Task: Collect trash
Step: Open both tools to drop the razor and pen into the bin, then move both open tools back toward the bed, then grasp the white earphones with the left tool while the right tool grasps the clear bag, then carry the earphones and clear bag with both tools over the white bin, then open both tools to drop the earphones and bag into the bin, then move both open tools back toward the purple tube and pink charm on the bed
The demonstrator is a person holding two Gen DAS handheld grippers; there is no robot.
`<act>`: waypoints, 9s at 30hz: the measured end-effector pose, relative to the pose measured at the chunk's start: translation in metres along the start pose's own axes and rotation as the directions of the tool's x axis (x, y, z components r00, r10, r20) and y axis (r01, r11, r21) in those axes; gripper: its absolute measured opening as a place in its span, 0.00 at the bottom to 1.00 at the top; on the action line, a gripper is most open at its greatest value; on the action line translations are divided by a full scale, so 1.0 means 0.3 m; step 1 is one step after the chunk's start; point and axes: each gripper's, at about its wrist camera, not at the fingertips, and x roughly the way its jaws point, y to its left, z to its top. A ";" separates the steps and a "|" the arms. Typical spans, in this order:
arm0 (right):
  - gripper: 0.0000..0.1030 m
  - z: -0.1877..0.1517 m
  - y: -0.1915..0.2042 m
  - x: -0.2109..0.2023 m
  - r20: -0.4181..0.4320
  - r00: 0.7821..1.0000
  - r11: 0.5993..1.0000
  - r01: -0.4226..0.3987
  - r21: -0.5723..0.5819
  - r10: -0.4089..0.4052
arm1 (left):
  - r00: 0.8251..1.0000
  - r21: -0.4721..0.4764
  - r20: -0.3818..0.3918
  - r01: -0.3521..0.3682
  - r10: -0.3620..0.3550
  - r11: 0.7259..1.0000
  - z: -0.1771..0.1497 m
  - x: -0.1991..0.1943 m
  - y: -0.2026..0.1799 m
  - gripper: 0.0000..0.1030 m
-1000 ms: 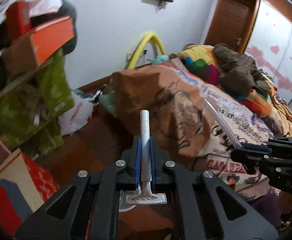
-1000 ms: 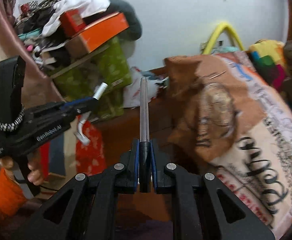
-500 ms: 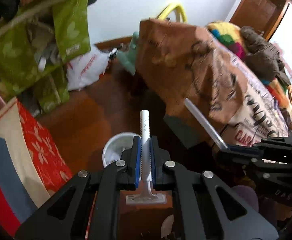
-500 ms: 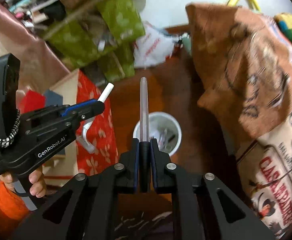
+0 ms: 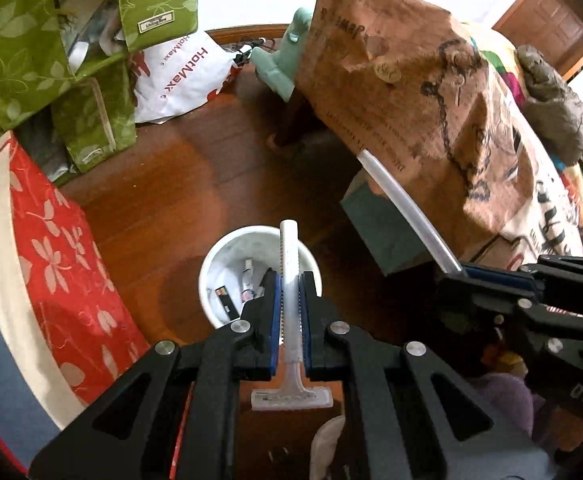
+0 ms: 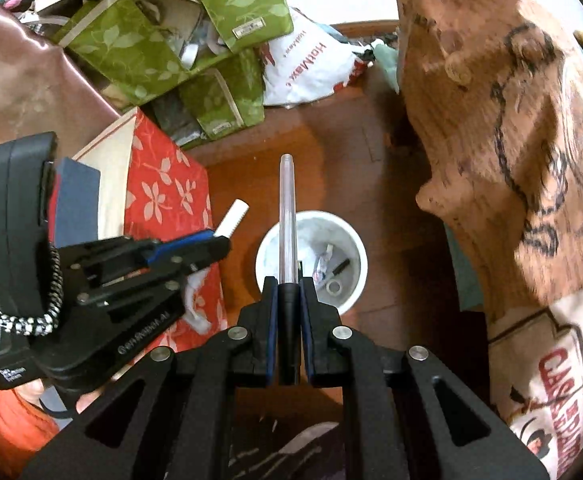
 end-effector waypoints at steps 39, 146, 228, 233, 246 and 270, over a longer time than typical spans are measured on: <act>0.43 -0.211 -0.220 -0.610 0.373 0.902 0.975 0.184 0.121 -0.217 | 0.978 0.260 0.207 -0.048 -0.007 0.964 0.043 -0.412 -0.470 0.28; 0.22 -0.601 -1.067 -0.956 0.359 0.769 0.792 0.295 0.534 -0.529 | 0.936 0.613 0.068 0.234 -0.345 0.755 0.187 -0.092 -1.602 0.03; 0.42 0.034 -0.091 0.065 -0.054 0.998 0.997 0.012 0.075 -0.008 | 0.997 -0.084 -0.068 -0.039 0.033 0.996 -0.018 0.084 0.066 0.04; 0.42 0.025 -0.104 0.022 -0.026 1.000 0.997 0.016 0.073 -0.014 | 0.993 -0.041 -0.101 -0.072 0.067 0.997 -0.006 0.115 0.017 0.35; 0.42 -0.028 -0.138 -0.163 0.081 0.997 0.997 0.012 0.071 -0.018 | 0.993 0.090 0.032 -0.112 0.109 0.990 0.005 -0.105 -0.137 0.35; 0.42 -0.284 -0.430 -0.890 0.458 0.850 0.958 0.164 0.237 -0.259 | 0.948 0.352 0.309 -0.047 -0.069 0.935 0.077 -0.510 -0.771 0.42</act>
